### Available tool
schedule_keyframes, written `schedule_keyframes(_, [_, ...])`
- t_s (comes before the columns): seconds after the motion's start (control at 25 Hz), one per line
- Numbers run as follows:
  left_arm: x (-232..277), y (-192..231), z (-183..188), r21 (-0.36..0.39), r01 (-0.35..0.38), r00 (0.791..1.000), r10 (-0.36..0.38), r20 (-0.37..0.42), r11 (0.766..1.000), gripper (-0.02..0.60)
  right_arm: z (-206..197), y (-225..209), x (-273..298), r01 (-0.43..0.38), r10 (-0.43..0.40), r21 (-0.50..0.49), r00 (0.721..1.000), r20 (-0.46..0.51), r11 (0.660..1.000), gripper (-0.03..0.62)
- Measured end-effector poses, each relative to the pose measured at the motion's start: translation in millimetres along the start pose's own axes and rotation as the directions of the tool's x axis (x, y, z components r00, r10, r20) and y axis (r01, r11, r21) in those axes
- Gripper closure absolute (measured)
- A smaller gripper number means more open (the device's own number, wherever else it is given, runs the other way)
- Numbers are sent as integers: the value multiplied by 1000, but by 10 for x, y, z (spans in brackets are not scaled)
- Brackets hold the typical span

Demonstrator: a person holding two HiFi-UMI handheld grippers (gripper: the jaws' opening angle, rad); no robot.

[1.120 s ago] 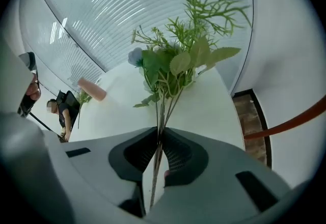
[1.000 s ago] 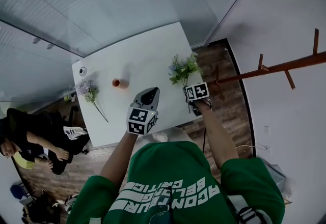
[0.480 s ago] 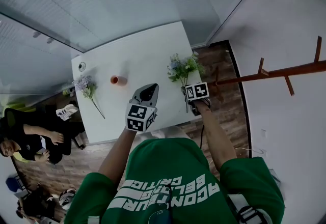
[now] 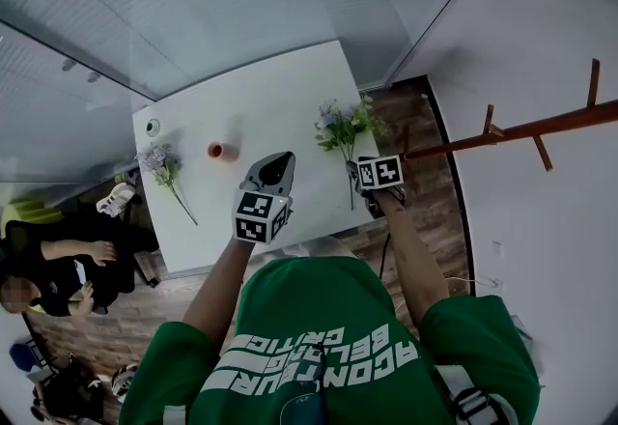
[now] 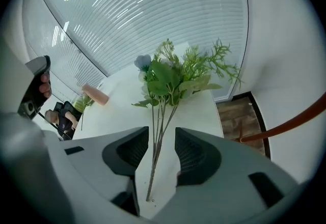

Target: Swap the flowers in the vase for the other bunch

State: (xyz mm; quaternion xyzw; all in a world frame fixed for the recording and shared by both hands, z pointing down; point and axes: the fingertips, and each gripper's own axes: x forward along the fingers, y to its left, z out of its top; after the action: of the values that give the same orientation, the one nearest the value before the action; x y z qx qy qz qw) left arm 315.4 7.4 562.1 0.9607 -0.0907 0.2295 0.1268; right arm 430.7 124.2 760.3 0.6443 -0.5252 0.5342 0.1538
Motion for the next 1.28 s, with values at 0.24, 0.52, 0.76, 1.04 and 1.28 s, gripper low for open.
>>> schedule_keyframes(0.24, [-170,161,60,-21,-16,999,17,39,1000,574,258,137,-287,37,-34,-39,996,80,999,447])
schedule_keyframes(0.52, [-589,616,53,-73,-92,992,98,80,993,574,816,773,-540,104,-53,-199,967,248,974,448])
schedule_keyframes(0.76, [-1133,1145,17,-114,-183,974,196,112,976,574,1271,1604,-590,78,29,-295,939,342,952,459])
schedule_keyframes(1.04, [-1722,1683,-92,-149,-273,947,293,132,950,574,1520,2562,-542,52,138,-411,898,419,910,531])
schedule_keyframes(1.28, [-2090,2005,-219,-186,-326,925,354,140,927,574,1570,3156,-479,35,213,-494,874,436,869,577])
